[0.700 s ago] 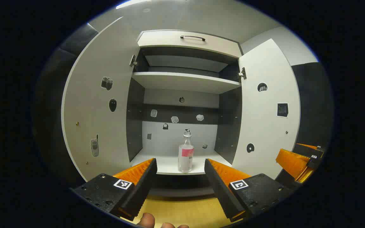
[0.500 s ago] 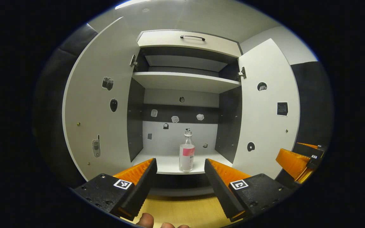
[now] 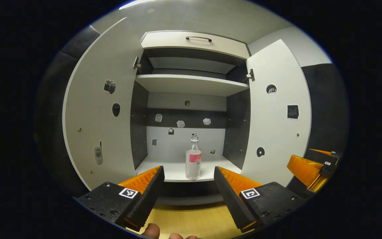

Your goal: Grasp the bottle in the cabinet with the left hand and place it on the coaster, then close the right door with the right hand and the left door with the left hand.

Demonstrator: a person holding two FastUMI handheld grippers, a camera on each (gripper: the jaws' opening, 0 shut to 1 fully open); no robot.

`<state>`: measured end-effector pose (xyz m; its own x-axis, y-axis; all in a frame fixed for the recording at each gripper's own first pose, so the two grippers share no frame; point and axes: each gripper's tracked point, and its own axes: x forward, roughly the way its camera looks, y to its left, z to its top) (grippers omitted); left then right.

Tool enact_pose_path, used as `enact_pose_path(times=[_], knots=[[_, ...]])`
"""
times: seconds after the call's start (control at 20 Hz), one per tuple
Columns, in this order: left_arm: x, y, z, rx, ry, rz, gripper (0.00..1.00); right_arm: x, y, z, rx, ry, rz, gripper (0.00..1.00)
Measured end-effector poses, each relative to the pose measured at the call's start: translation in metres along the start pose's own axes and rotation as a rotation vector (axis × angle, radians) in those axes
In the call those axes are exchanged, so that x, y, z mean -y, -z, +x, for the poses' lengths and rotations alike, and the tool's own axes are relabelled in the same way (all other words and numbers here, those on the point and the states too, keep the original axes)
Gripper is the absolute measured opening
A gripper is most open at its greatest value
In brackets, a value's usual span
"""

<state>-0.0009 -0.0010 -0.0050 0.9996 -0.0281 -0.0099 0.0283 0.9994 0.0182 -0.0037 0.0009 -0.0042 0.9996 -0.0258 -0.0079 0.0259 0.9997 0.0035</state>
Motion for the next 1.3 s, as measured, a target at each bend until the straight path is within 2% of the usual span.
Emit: enact_pose_path(times=[0.3, 0.55, 0.85, 1.1, 1.3], knots=[[0.006, 0.013, 0.029, -0.023, 0.026, -0.006, 0.96, 0.001, 0.002, 0.001, -0.008, 0.006, -0.011, 0.98], [0.003, 0.016, 0.092, -0.030, 0.016, 0.012, 0.96, 0.023, 0.004, -0.009, -0.007, 0.057, -0.018, 0.99], [0.003, 0.007, 0.177, -0.022, -0.013, 0.056, 0.97, 0.052, 0.008, -0.012, -0.015, 0.157, -0.043, 0.99], [-0.001, 0.031, 0.239, -0.126, -0.045, 0.041, 0.96, 0.059, 0.014, -0.007, -0.031, 0.200, -0.047, 0.99], [-0.007, 0.054, 0.263, -0.218, -0.074, 0.000, 0.97, 0.063, 0.019, -0.003, -0.041, 0.213, -0.047, 0.99]])
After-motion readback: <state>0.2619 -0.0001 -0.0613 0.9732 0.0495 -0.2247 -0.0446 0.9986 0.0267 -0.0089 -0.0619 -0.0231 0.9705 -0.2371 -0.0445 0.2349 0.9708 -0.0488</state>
